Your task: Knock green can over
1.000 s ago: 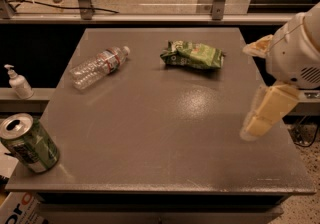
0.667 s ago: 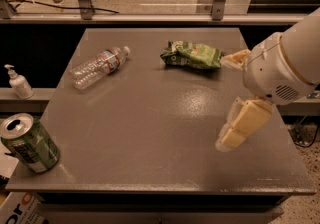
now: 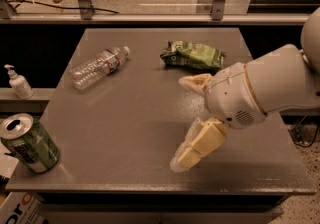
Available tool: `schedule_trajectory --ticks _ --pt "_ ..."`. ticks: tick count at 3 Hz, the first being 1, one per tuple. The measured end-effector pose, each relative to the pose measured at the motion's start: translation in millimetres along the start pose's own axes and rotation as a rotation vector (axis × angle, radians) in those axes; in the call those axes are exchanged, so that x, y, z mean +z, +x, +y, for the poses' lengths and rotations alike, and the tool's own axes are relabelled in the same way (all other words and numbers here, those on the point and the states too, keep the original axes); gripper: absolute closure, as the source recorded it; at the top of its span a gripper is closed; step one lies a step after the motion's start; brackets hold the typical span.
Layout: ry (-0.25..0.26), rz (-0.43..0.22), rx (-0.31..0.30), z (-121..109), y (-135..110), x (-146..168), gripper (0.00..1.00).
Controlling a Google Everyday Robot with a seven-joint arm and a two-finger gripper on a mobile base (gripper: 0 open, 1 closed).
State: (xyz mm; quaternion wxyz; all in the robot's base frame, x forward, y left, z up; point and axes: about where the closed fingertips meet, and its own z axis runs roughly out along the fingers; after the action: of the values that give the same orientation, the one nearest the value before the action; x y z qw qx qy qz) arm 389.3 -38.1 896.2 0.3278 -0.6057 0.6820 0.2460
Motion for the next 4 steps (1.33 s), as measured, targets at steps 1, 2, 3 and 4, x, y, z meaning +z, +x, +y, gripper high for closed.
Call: schedule_trajectory --ticks 1,2,3,4 --pt "-0.013 -0.062 0.017 5 -20 -1 0.0" --pt "-0.012 -0.059 0.016 5 -20 -1 0.0" --pt "-0.011 -0.088 -0.003 5 -23 2 0.0" --pt "-0.015 -0.165 -0.041 12 -38 33 0.0"
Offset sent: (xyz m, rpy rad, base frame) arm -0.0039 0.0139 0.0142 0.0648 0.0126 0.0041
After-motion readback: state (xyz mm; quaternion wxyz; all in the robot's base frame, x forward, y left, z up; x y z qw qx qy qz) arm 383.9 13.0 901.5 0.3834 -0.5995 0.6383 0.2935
